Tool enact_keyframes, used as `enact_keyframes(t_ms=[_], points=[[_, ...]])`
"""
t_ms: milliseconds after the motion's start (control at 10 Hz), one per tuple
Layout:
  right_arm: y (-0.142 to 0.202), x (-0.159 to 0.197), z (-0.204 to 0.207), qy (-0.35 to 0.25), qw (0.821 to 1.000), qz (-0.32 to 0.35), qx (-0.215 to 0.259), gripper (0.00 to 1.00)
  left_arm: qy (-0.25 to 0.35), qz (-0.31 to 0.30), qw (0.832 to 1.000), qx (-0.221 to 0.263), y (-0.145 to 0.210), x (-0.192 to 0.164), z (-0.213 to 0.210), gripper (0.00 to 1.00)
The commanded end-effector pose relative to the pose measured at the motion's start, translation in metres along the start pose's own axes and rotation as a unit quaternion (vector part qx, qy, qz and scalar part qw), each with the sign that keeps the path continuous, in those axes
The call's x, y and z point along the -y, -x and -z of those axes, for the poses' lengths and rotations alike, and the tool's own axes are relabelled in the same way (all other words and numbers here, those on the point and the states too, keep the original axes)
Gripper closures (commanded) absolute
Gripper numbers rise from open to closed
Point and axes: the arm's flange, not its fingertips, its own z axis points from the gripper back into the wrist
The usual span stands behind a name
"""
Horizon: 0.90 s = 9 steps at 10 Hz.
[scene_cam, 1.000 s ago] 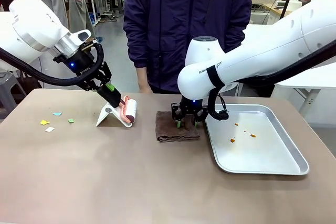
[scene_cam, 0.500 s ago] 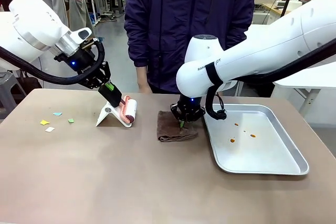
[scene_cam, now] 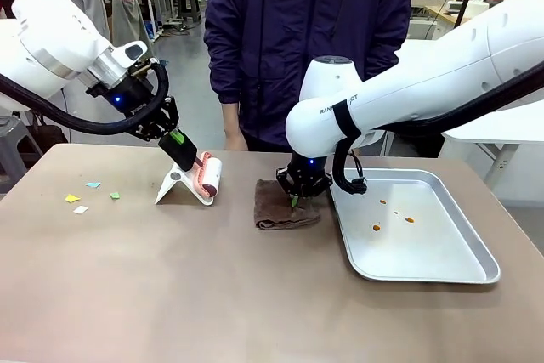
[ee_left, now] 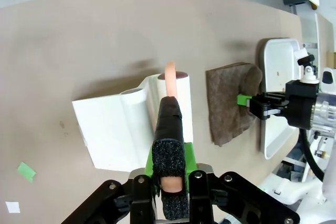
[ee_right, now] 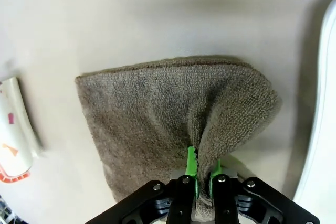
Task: Clean the surface of the table.
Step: Hold the Lint Roller with your left hand and the towel with your right hand.
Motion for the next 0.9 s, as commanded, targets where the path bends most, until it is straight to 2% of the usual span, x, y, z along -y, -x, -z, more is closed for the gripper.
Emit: enact_keyframes(t_ms=[0, 400, 500, 600, 800], points=[[-0.001, 0.01, 0.008, 0.004, 1.0, 0.001, -0.011, 1.0, 0.042, 0.019, 0.999, 0.013, 0.008, 0.002, -0.003, 1.0], [0.001, 0.016, 0.004, -0.003, 1.0, 0.007, -0.005, 1.0, 0.082, 0.012, 0.996, 0.022, 0.011, 0.001, -0.012, 1.0], [0.002, 0.023, -0.005, -0.033, 0.999, 0.001, 0.002, 1.0, 0.095, 0.016, 0.995, 0.032, 0.014, -0.001, -0.022, 1.0], [0.004, 0.033, -0.019, -0.096, 0.995, -0.008, 0.009, 1.0, 0.121, 0.023, 0.992, 0.041, 0.019, -0.004, -0.034, 1.0], [0.015, 0.062, -0.053, -0.237, 0.971, -0.016, 0.026, 1.0, 0.17, 0.027, 0.983, 0.066, 0.037, -0.017, -0.064, 1.0]])
